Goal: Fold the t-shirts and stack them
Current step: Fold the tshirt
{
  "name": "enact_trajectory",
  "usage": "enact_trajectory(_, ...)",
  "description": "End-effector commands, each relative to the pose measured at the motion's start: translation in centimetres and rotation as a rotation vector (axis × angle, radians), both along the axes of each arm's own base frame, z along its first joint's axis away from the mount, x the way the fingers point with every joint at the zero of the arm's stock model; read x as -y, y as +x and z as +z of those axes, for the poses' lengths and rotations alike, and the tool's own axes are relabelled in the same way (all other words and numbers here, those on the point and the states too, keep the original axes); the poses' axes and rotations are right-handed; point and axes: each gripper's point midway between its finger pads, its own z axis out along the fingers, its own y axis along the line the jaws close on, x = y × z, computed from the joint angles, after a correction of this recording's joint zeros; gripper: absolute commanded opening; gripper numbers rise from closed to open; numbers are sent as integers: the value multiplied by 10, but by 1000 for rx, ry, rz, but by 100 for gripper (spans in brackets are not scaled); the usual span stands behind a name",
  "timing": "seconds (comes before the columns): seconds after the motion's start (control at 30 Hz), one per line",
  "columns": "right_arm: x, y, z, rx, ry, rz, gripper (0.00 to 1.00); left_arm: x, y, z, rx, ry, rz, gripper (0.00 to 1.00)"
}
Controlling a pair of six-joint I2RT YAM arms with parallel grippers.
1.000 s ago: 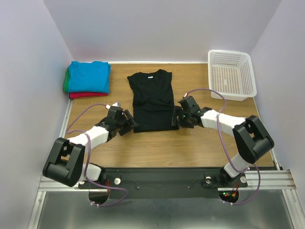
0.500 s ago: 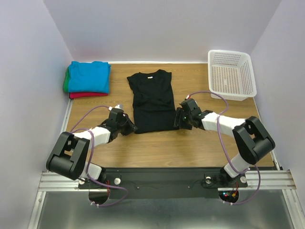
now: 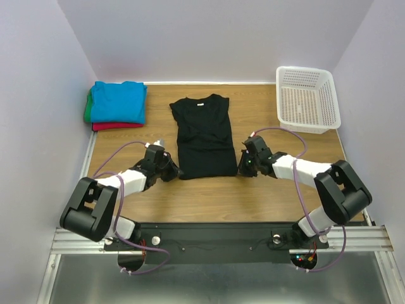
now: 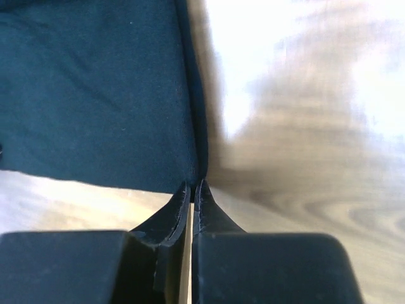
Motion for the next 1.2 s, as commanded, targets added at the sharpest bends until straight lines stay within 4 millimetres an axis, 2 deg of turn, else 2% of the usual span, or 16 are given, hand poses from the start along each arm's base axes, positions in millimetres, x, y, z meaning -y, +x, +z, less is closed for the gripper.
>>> enact_trajectory(0.0, -6, -16, 33, 43, 99, 49, 1, 3, -32, 10, -15, -5, -69, 0)
enact_trajectory(0.07, -4, -30, 42, 48, 130, 82, 1, 4, -45, 15, -10, -16, -81, 0)
enact_trajectory(0.1, -4, -34, 62, 96, 162, 92, 0, 6, -50, 31, 30, -42, -90, 0)
enact_trajectory(0.2, 4, -48, 78, 111, 171, 105, 1, 15, -66, 56, 72, -128, -142, 0)
enact_trajectory(0.23, 6, -53, 92, 139, 189, 108, 0, 13, -71, 70, 104, -142, -139, 0)
enact_trajectory(0.3, 7, -57, 105, 161, 218, 113, 1, 8, -75, 97, 151, -149, -127, 0)
enact_trajectory(0.33, 6, -57, 125, 212, 251, 118, 0, 3, -73, 104, 169, -135, -103, 0)
enact_trajectory(0.37, 6, -58, 132, 222, 258, 118, 0, 1, -71, 121, 202, -139, -91, 0)
enact_trajectory(0.43, 7, -55, 151, 272, 273, 107, 1, -3, -73, 135, 235, -141, -78, 0)
enact_trajectory(0.57, 6, -39, 188, 361, 278, 88, 0, 1, -69, 160, 268, -166, -82, 0)
enact_trajectory(0.6, 6, -35, 191, 369, 274, 84, 0, -2, -64, 156, 250, -139, -61, 0)
enact_trajectory(0.8, 11, 4, 204, 409, 199, -45, 0, 1, -35, 184, 312, -114, -28, 0)
enact_trajectory(0.9, 11, 27, 213, 435, 160, -90, 0, 5, -16, 182, 272, -62, -21, 0)
enact_trajectory(0.93, 10, 34, 224, 460, 158, -100, 1, 5, -12, 182, 272, -50, -18, 0)
enact_trajectory(1.07, 5, 64, 229, 482, 97, -129, 0, 4, 9, 198, 306, -25, 9, 0)
enact_trajectory(1.17, 5, 80, 234, 508, 58, -148, 0, -3, 23, 197, 303, 7, 46, 0)
